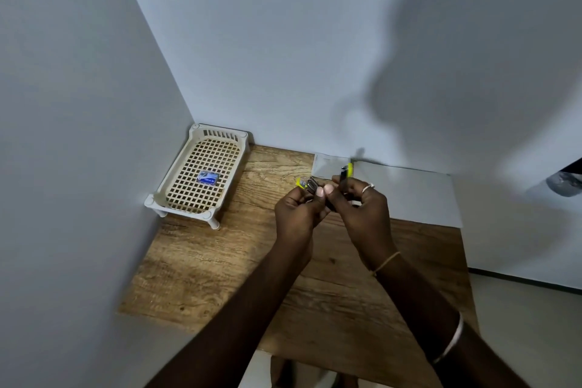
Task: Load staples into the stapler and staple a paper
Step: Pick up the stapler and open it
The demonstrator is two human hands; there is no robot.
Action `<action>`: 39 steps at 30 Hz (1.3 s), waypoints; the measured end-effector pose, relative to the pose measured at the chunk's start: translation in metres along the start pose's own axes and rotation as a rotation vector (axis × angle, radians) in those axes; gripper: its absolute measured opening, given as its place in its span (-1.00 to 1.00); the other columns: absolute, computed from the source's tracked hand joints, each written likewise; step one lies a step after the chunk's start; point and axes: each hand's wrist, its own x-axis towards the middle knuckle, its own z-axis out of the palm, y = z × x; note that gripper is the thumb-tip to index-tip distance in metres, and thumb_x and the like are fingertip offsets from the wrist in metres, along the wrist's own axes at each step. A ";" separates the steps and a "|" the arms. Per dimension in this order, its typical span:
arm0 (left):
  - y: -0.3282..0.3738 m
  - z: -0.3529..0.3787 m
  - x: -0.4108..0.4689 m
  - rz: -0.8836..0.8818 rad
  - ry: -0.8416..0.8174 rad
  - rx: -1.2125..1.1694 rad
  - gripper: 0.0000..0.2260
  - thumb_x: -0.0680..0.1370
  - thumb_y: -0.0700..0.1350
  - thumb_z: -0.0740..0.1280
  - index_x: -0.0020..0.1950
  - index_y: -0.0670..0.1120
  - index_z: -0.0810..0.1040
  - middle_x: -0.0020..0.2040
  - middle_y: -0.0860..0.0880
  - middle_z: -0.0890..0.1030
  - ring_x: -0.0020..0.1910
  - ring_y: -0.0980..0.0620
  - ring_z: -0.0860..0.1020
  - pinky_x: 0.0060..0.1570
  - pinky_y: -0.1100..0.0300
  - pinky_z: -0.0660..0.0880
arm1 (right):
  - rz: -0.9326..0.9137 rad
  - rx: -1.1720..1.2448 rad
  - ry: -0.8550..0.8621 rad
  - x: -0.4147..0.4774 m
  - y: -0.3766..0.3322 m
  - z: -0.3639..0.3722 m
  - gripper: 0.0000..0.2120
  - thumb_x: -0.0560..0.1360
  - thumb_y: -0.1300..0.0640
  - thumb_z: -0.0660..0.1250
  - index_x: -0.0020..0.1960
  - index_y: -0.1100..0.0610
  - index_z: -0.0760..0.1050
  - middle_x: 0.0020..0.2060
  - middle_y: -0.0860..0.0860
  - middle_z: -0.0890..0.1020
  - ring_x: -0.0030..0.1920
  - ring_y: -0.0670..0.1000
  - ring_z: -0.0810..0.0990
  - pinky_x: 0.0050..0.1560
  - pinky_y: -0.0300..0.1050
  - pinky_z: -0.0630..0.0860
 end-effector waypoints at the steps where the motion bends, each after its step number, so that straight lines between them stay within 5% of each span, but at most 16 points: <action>1: 0.001 0.001 0.000 0.012 -0.005 0.014 -0.93 0.58 -0.32 0.38 0.01 -0.25 0.67 -0.11 -0.16 0.70 -0.09 -0.02 0.69 -0.05 0.07 0.66 | -0.022 0.010 -0.017 0.003 -0.003 0.001 -0.92 0.49 -0.01 0.49 -0.04 -0.05 0.69 -0.16 -0.09 0.73 -0.10 -0.05 0.69 -0.06 0.08 0.65; 7: 0.016 0.008 0.007 0.017 0.006 -0.063 -0.93 0.58 -0.34 0.37 0.01 -0.26 0.64 -0.12 -0.13 0.71 -0.10 -0.01 0.70 -0.07 0.05 0.67 | -0.021 0.166 -0.030 0.017 -0.014 -0.005 -0.96 0.52 0.11 0.47 -0.09 0.01 0.70 -0.21 -0.09 0.74 -0.17 -0.15 0.67 -0.04 -0.04 0.63; 13: 0.032 0.015 0.016 -0.024 0.019 -0.196 -0.90 0.58 -0.34 0.35 -0.08 -0.21 0.63 -0.17 -0.10 0.69 -0.10 0.00 0.68 0.04 -0.01 0.67 | 0.119 0.461 0.047 0.017 -0.016 -0.012 -0.83 0.50 0.20 0.48 0.04 0.26 0.65 -0.19 0.01 0.72 -0.07 0.01 0.71 -0.01 -0.04 0.66; 17: 0.039 0.015 0.016 -0.048 0.006 -0.301 -0.92 0.49 -0.23 0.42 -0.03 -0.17 0.61 -0.09 -0.09 0.70 -0.04 -0.03 0.69 -0.04 0.04 0.68 | 0.191 0.622 0.032 0.007 -0.011 -0.016 -0.72 0.42 0.19 0.51 0.09 0.27 0.62 -0.07 0.16 0.72 -0.01 0.11 0.69 0.06 0.05 0.64; 23: 0.038 0.015 0.014 -0.084 -0.031 -0.302 -0.92 0.64 -0.21 0.31 0.06 -0.13 0.59 0.01 -0.06 0.75 -0.05 -0.04 0.74 -0.12 0.04 0.70 | 0.316 0.725 -0.001 -0.008 0.004 -0.019 -0.75 0.36 0.22 0.54 0.03 0.14 0.67 0.00 0.22 0.71 0.06 0.19 0.69 0.04 -0.02 0.64; 26: 0.038 0.014 0.013 -0.081 -0.067 -0.295 -0.88 0.60 -0.17 0.32 0.11 -0.12 0.59 0.05 -0.06 0.74 -0.02 -0.05 0.74 -0.08 0.03 0.69 | 0.219 0.466 -0.006 -0.008 0.002 -0.026 -0.80 0.44 0.14 0.53 0.07 0.07 0.67 0.01 0.11 0.73 0.07 0.11 0.69 0.12 0.08 0.64; 30: 0.039 0.012 0.013 -0.090 -0.099 -0.271 -0.86 0.66 -0.21 0.26 0.14 -0.13 0.59 0.09 -0.08 0.73 0.01 -0.05 0.73 -0.16 0.05 0.67 | -0.223 -0.094 0.042 0.019 -0.025 -0.041 -0.85 0.57 0.03 0.40 0.11 0.01 0.65 0.00 -0.13 0.70 0.05 -0.13 0.65 0.06 -0.18 0.56; 32: 0.039 0.012 0.013 -0.099 -0.109 -0.269 -0.85 0.67 -0.22 0.25 0.14 -0.14 0.60 0.09 -0.09 0.73 0.01 -0.05 0.73 -0.16 0.04 0.67 | -0.390 -0.293 -0.070 0.038 -0.049 -0.040 -0.87 0.56 0.10 0.39 0.07 -0.02 0.67 -0.04 -0.18 0.69 0.00 -0.19 0.63 0.00 -0.28 0.51; 35: 0.039 0.015 0.011 -0.107 -0.123 -0.260 -0.80 0.67 -0.20 0.25 0.08 -0.12 0.68 0.04 -0.07 0.74 -0.05 -0.02 0.73 -0.13 0.03 0.67 | -0.502 -0.523 -0.347 0.059 -0.081 -0.023 -0.79 0.55 0.19 0.35 0.07 -0.05 0.69 -0.08 -0.11 0.69 -0.06 -0.12 0.64 -0.02 -0.07 0.57; 39: 0.041 0.017 0.010 -0.112 -0.098 -0.273 -0.74 0.67 -0.18 0.27 -0.03 -0.03 0.75 -0.05 -0.05 0.74 -0.12 0.02 0.73 -0.15 0.03 0.68 | -0.579 -0.777 -0.479 0.073 -0.097 -0.004 -0.76 0.54 0.14 0.33 0.09 -0.11 0.69 -0.06 -0.03 0.65 -0.03 0.07 0.63 -0.09 0.06 0.56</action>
